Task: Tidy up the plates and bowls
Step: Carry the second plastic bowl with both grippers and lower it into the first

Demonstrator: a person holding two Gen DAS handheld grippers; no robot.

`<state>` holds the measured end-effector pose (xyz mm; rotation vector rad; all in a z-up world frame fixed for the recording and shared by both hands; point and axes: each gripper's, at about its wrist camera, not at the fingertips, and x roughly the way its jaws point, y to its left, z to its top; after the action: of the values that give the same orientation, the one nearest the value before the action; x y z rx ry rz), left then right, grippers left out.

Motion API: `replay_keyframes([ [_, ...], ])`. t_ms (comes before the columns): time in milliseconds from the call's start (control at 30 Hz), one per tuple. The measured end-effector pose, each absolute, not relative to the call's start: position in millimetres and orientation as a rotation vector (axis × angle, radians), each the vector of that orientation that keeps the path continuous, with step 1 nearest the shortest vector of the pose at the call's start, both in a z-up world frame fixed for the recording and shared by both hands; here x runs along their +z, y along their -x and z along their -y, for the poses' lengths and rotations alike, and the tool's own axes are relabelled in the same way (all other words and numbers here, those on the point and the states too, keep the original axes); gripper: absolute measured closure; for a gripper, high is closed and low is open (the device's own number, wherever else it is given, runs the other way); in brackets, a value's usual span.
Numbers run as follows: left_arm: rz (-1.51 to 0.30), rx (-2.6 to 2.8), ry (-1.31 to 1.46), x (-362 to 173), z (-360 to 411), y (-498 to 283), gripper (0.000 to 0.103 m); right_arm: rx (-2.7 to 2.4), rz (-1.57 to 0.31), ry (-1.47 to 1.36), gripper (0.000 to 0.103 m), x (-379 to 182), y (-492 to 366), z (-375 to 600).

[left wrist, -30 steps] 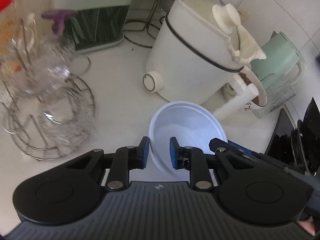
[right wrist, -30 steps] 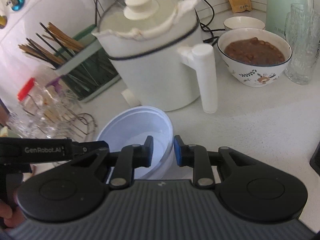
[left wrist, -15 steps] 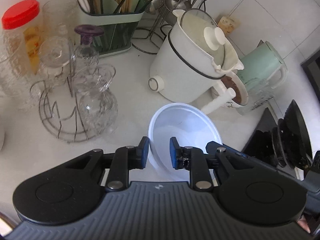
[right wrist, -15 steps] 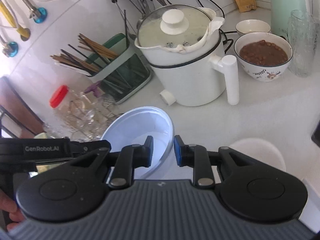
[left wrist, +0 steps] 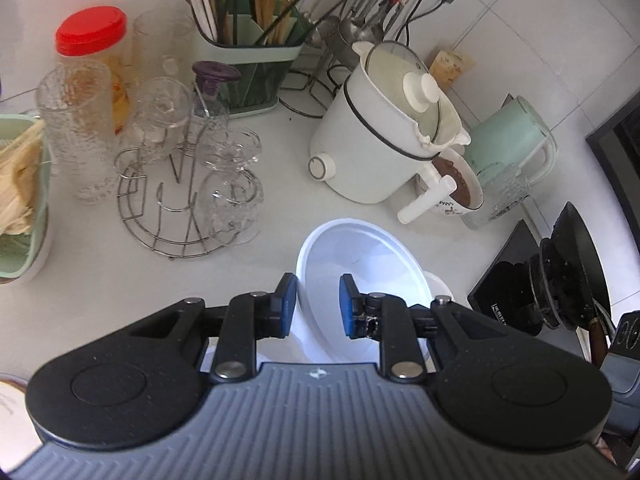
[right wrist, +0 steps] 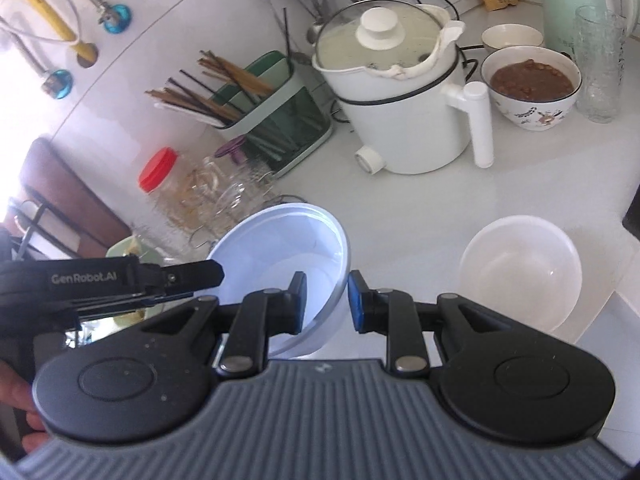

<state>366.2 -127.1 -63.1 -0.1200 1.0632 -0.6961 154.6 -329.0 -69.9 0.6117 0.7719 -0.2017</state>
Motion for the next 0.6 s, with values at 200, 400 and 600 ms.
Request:
replay_keyframes([
  [200, -1.078, -0.665, 0.132, -64.7, 102.4, -359.9, 0.078, -0.169, -0.781, -0.613, 0.078, -70.3, -151.6, 309.7],
  [400, -1.086, -0.624, 0.136, -71.8, 76.8, -347.0, 0.078, -0.129, -0.824, -0.616, 0.078, -79.9, -151.5, 295.1],
  [600, -1.129, -0.562, 0.185, -87.0, 49.3, -333.7, 0.077, -0.071, -0.870, -0.592, 0.078, -86.4, -156.0, 280.7],
])
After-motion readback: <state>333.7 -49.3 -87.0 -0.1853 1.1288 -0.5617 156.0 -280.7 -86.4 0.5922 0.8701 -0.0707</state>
